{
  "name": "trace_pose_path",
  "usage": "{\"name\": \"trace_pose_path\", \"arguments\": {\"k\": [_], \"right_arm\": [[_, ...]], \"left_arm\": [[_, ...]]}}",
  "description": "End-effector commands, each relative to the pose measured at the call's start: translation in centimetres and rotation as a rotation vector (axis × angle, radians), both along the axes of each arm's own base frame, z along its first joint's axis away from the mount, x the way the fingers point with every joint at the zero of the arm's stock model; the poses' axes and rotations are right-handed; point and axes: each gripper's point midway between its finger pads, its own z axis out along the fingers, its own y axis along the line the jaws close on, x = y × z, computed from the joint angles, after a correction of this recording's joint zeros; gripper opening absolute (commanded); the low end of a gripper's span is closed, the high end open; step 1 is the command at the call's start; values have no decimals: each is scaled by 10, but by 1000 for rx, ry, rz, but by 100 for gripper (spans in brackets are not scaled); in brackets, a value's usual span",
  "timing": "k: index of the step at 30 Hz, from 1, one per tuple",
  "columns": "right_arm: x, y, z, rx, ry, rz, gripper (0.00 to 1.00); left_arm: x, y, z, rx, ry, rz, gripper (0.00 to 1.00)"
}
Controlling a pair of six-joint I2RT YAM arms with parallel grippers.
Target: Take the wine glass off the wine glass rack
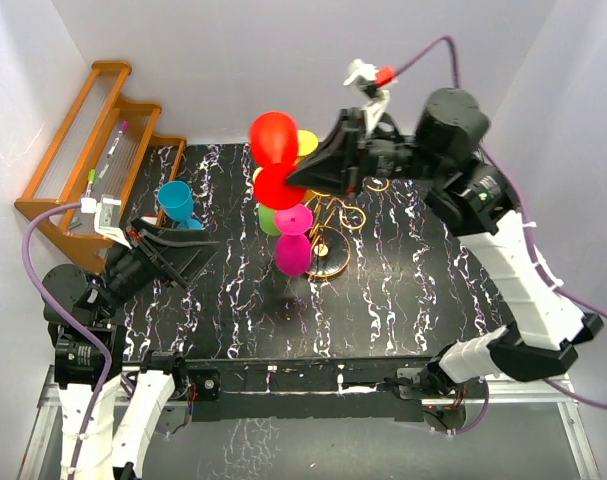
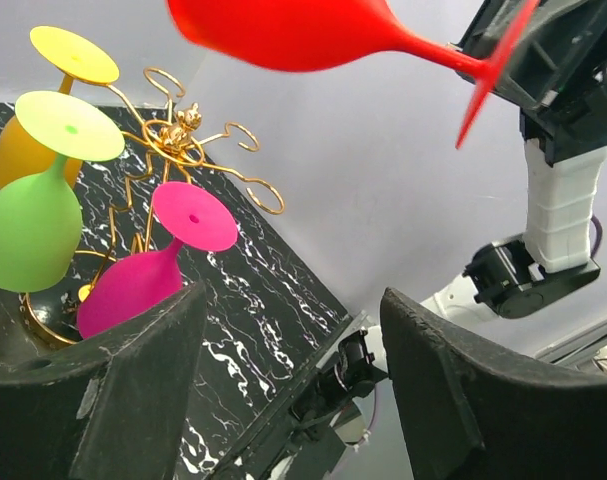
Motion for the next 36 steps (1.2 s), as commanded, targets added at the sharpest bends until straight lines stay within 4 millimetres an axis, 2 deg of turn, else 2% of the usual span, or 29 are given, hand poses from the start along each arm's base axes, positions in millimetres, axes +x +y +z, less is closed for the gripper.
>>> {"name": "trace_pose_path", "arguments": {"k": [1,9,15,24,26,27,30,32,36], "right_arm": [[-4,32,-6,-63,9,-60,8],[-13,70,-35,-135,41,-41,8],[-24,84,-47,-161,50,-23,8],[-44,96,-56,-176,53,29,8],[-46,98,-59,-182,54,33,8],[-48,99,-60,-185,56,36,8],[-53,100,-63,-192,57,47,8],[-56,98,-64,-195,59,54,10],[-68,86,-75,-223,72,84,30]], "left_arm": [[-4,-3,7,23,-1,-28,66],[-37,-19,28,26,-94,-208,57],[-52,-28,28,49,-114,-334,55],[-51,-35,21,108,-102,-405,50],[-48,-36,21,115,-99,-409,44],[-46,-36,21,116,-103,-407,37],[-44,-37,22,123,-107,-411,3],[-44,-37,22,128,-110,-415,0],[-50,-37,22,142,-131,-424,0]]}}
